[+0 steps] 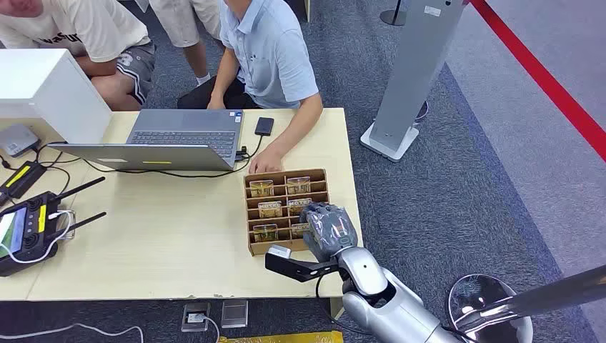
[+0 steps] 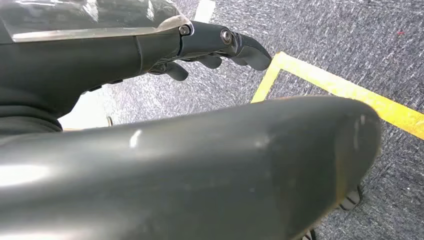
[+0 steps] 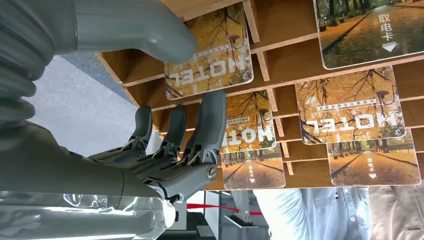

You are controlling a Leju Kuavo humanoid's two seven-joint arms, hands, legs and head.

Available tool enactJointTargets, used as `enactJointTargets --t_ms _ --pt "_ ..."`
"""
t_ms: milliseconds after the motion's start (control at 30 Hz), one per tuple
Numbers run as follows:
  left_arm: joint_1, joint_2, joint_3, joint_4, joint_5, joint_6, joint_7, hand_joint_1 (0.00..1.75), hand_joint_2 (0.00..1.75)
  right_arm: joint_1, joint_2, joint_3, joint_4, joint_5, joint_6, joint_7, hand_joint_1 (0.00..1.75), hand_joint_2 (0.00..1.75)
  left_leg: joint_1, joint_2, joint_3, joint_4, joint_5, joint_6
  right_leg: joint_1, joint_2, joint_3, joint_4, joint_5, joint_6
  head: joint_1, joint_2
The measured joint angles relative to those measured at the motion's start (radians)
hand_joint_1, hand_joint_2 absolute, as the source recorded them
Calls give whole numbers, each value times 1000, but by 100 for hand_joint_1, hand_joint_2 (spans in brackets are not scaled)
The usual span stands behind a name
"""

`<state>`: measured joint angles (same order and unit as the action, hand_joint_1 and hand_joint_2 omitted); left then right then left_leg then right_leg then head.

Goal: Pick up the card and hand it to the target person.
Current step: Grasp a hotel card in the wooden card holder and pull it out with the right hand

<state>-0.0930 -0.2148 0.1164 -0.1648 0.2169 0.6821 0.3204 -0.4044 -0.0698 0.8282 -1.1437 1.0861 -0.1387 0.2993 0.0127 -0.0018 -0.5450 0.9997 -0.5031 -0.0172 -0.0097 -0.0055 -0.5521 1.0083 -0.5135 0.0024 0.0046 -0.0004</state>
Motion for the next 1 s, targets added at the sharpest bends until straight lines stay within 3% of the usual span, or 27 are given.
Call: enactJointTargets --t_ms 333,500,1000 --pt "0 0 0 0 2 0 -2 0 0 -7 7 -1 16 -1 -18 -9 152 175 0 0 0 0 0 0 0 0 0 0 0 0 0 0" --pt "0 1 0 0 4 -1 -4 0 0 -7 7 -1 23 -1 -27 -8 169 175 0 0 1 0 0 0 0 0 0 0 0 0 0 0" --pt "0 4 0 0 15 -1 -7 0 0 -8 10 -21 35 -18 -85 -30 175 175 0 0 0 0 0 0 0 0 0 0 0 0 0 0"
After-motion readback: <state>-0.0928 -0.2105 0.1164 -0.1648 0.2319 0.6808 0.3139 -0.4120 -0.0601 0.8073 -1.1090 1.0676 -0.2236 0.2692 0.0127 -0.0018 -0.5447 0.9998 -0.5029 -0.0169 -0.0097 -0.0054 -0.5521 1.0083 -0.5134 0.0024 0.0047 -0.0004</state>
